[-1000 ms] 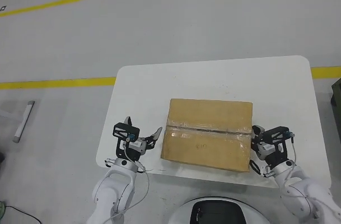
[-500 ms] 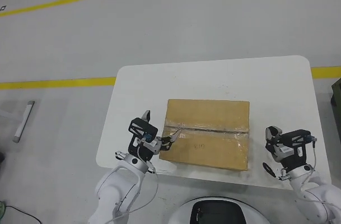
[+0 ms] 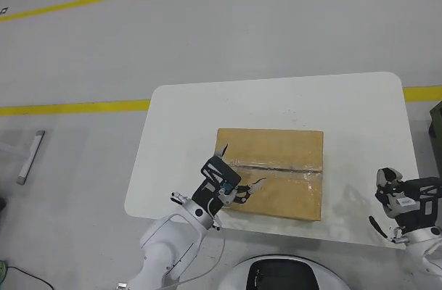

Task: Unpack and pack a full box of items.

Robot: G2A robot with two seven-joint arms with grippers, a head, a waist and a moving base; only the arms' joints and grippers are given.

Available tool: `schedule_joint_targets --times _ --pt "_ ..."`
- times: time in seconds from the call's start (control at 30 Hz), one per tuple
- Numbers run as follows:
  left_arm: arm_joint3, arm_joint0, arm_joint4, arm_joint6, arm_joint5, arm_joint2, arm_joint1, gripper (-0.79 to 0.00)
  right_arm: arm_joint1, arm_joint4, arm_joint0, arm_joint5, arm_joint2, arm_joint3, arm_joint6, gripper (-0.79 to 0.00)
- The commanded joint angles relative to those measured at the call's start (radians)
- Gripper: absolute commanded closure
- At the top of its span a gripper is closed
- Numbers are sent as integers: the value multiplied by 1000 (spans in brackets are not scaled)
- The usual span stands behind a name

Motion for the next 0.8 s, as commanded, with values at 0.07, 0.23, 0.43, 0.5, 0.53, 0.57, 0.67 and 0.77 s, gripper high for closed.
schedule_joint_targets --times 0.07,0.23,0.43,0.5,0.53,0.57,0.67,0.77 --pt "0 0 0 0 0 0 0 -785 -1 -19 -17 -2 9 -9 -5 0" --pt "17 -23 -21 45 -24 82 -8 -785 -2 -28 -28 -15 17 -12 6 0" --pt "118 -131 -45 20 2 246 -39 -785 -3 -33 -31 -14 30 -18 14 0" --pt "155 -167 -42 -12 38 285 -51 -785 -4 -34 -34 -14 34 -21 16 0" --pt "174 -180 -43 -22 56 302 -57 -785 -4 -33 -36 -13 38 -21 16 0" --pt "188 -191 -53 -30 73 316 -62 -785 -4 -31 -38 -13 40 -22 16 0" --pt "226 -222 -64 -53 108 346 -76 -785 -6 -27 -46 -10 46 -21 15 0" --pt "259 -247 -51 -80 134 369 -86 -785 -8 -24 -52 -9 47 -18 13 0"
